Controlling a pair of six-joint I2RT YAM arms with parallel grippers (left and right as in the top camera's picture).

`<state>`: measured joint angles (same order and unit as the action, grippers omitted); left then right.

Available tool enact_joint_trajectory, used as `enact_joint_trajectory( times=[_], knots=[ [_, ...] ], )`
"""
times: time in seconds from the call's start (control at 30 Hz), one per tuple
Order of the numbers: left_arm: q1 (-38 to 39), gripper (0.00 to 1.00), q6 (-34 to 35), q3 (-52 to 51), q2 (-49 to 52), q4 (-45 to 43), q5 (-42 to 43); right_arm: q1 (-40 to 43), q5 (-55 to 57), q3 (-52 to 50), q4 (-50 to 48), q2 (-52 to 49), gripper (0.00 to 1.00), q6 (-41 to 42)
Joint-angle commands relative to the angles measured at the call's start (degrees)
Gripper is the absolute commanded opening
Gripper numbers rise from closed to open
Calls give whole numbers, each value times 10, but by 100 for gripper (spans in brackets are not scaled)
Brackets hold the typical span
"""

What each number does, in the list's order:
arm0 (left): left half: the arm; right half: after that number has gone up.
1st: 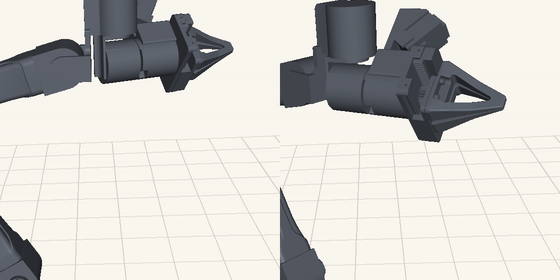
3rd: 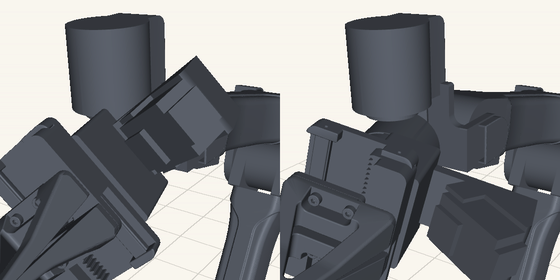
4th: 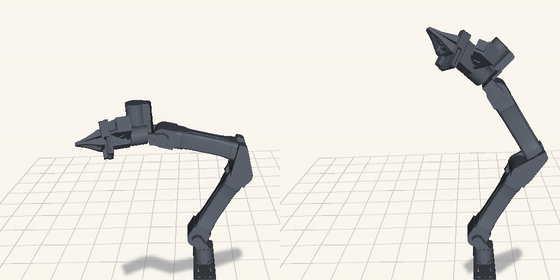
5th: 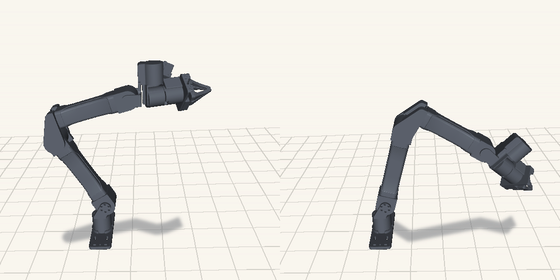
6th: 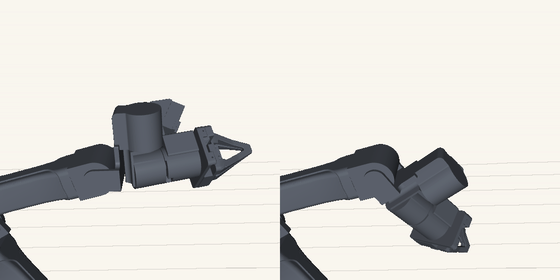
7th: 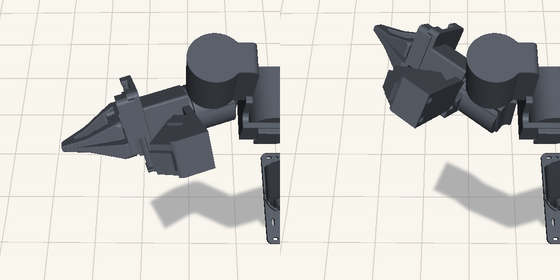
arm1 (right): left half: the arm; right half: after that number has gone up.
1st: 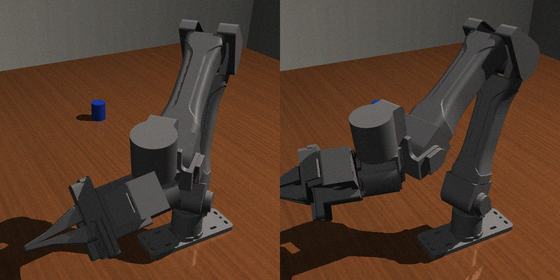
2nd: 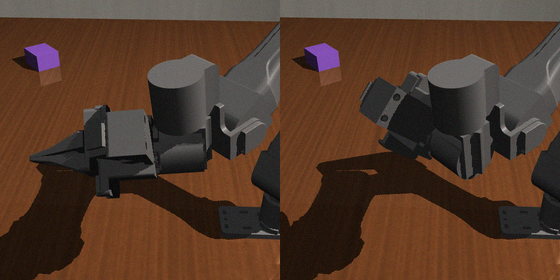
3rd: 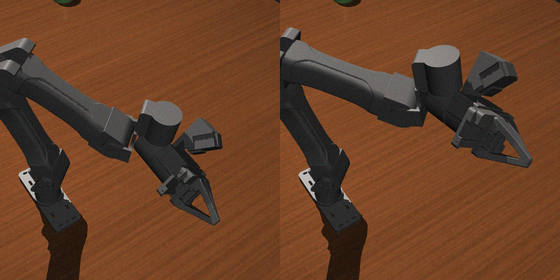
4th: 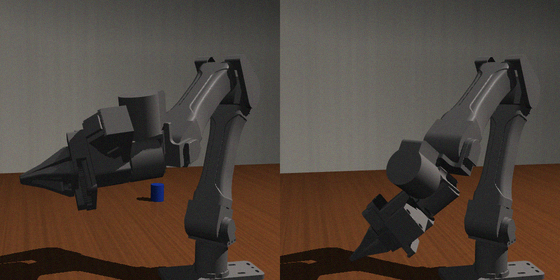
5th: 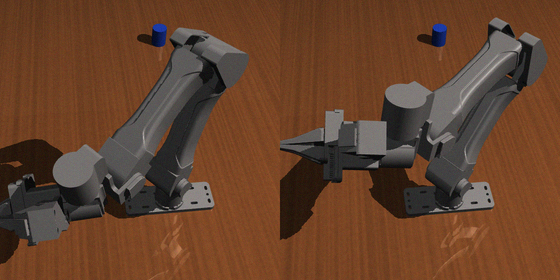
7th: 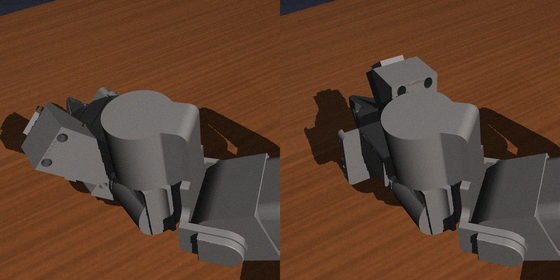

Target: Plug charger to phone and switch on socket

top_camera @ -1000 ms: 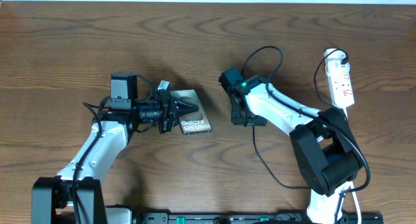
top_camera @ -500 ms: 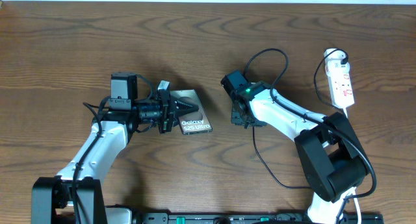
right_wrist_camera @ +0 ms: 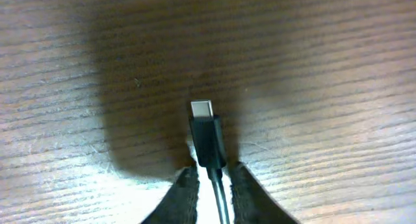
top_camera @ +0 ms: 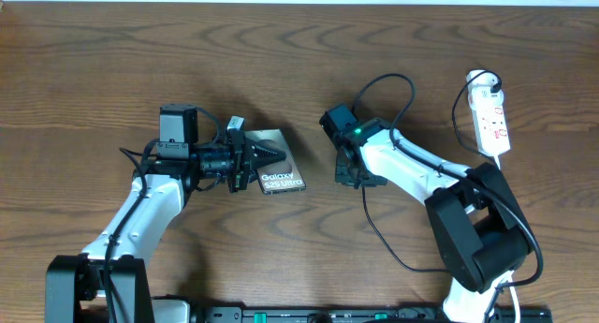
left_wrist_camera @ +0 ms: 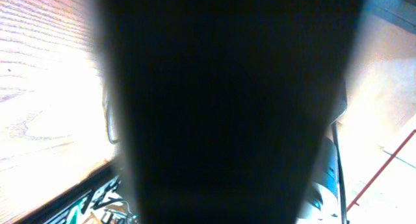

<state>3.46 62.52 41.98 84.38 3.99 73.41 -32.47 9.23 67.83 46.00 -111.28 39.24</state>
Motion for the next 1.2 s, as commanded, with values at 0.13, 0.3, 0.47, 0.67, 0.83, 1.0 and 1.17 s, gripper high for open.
enact_joint_trajectory(
  times=[0.13, 0.3, 0.47, 0.67, 0.83, 1.0, 1.17],
  knots=[
    [-3, 8, -12, 5, -3, -4, 27, 12, -22, -64, -11, -70, 1, -27],
    [-3, 8, -56, 5, -3, -18, 33, 28, -66, -48, 1, -59, 1, -62],
    [-3, 7, -63, 5, -3, -120, 106, 36, -177, -41, 9, 42, 1, -153],
    [-3, 8, -42, 5, -3, -158, 123, 35, -278, -42, 48, 215, 1, -223],
    [-3, 7, -42, 5, -3, -162, 123, 31, -298, -42, 120, 336, 1, -233],
    [-3, 8, -42, 5, -3, -168, 109, -14, -313, -42, 146, 406, 1, -245],
    [-1, 7, -45, 5, -3, -176, 85, -80, -314, -42, 132, 410, 1, -211]
  ],
)
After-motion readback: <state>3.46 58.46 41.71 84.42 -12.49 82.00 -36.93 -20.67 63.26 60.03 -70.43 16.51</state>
